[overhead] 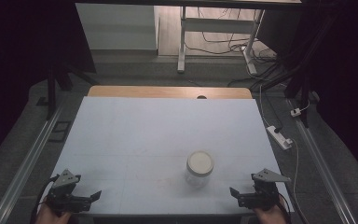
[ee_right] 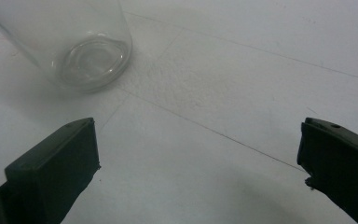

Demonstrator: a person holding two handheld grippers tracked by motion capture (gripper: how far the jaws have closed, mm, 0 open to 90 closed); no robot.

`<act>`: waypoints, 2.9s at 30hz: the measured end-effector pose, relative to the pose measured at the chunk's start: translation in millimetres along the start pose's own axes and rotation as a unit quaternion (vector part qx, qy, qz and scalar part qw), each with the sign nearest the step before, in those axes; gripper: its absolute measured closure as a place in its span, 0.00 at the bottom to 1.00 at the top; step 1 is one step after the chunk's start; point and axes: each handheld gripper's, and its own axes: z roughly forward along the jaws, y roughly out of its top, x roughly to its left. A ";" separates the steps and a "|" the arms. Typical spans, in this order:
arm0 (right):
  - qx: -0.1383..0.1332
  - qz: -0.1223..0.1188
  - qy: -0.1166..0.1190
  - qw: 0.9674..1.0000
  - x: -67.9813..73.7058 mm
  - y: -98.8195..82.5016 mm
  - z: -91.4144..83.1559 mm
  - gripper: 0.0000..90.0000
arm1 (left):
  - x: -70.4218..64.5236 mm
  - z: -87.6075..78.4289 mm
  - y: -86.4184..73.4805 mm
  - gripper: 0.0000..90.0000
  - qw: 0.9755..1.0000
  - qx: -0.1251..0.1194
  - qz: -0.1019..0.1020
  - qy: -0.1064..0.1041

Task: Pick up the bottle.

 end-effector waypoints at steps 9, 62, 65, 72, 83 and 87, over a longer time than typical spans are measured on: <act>0.002 0.002 0.016 1.000 -1.5 0.5 0.9 0.00 | -1.1 1.3 0.2 0.02 1.000 0.006 0.007 -0.004; -0.011 -0.038 0.104 0.994 31.1 23.0 26.3 0.02 | 0.4 1.8 0.6 0.02 1.000 0.009 0.009 -0.018; -0.008 -0.040 0.109 0.993 35.7 26.6 30.6 0.01 | 0.3 1.9 0.7 0.02 1.000 0.010 0.010 -0.019; 0.007 -0.056 0.129 0.990 41.7 30.0 42.7 0.00 | 0.1 2.1 0.8 0.02 1.000 0.010 0.011 -0.019; -0.009 -0.081 0.138 0.987 53.9 42.9 61.1 0.00 | -0.2 2.1 0.8 0.02 1.000 0.011 0.015 -0.021; -0.009 -0.090 0.138 0.986 56.5 46.0 67.9 0.00 | -0.1 2.1 0.9 0.02 1.000 0.011 0.015 -0.021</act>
